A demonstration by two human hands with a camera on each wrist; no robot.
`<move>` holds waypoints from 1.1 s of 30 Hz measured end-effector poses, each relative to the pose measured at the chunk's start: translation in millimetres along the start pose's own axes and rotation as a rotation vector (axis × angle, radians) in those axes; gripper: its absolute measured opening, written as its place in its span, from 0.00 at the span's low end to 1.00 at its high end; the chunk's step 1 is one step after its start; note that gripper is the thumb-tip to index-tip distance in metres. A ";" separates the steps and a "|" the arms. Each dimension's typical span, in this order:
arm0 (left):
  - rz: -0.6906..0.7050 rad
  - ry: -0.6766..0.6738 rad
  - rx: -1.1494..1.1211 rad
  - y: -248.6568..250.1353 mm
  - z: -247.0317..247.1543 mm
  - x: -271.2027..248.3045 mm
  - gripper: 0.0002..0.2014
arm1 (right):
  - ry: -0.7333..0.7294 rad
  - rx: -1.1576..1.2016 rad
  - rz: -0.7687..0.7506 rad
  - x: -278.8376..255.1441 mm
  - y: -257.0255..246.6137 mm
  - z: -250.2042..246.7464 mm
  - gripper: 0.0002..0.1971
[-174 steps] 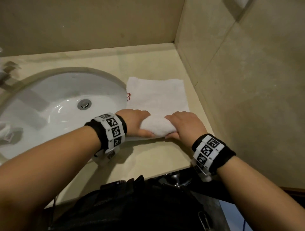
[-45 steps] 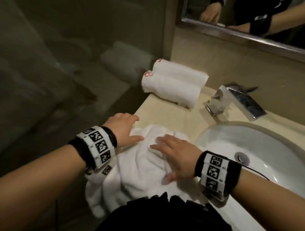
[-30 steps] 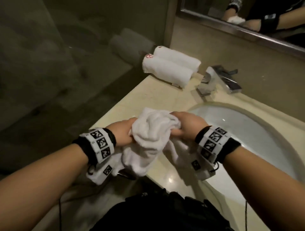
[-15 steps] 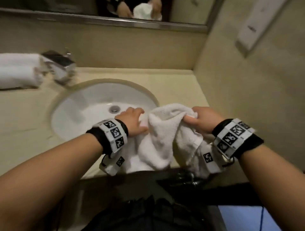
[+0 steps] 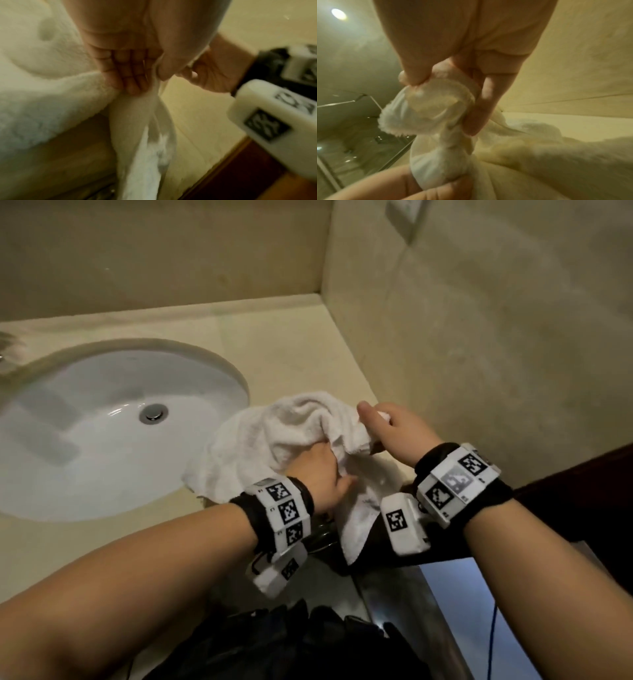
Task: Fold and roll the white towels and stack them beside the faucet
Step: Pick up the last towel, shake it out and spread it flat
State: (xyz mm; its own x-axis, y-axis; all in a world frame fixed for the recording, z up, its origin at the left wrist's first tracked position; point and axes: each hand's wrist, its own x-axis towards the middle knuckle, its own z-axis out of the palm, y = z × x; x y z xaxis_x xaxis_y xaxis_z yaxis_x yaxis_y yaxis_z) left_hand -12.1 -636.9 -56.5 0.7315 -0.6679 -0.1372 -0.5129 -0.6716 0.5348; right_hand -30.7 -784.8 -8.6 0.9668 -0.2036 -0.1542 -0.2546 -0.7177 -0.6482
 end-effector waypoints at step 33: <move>-0.145 0.596 -1.040 -88.9 -254.5 -78.2 0.10 | -0.394 -0.230 -0.302 36.6 -113.3 -19.6 0.15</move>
State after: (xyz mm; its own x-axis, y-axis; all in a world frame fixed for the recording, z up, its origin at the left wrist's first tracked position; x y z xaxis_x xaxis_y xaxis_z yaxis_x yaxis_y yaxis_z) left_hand 90.6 -443.4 118.9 0.9853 -0.1705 0.0086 -0.0027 0.0351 0.9994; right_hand 33.1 -723.9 73.8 0.9211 0.2674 -0.2830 0.0804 -0.8419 -0.5337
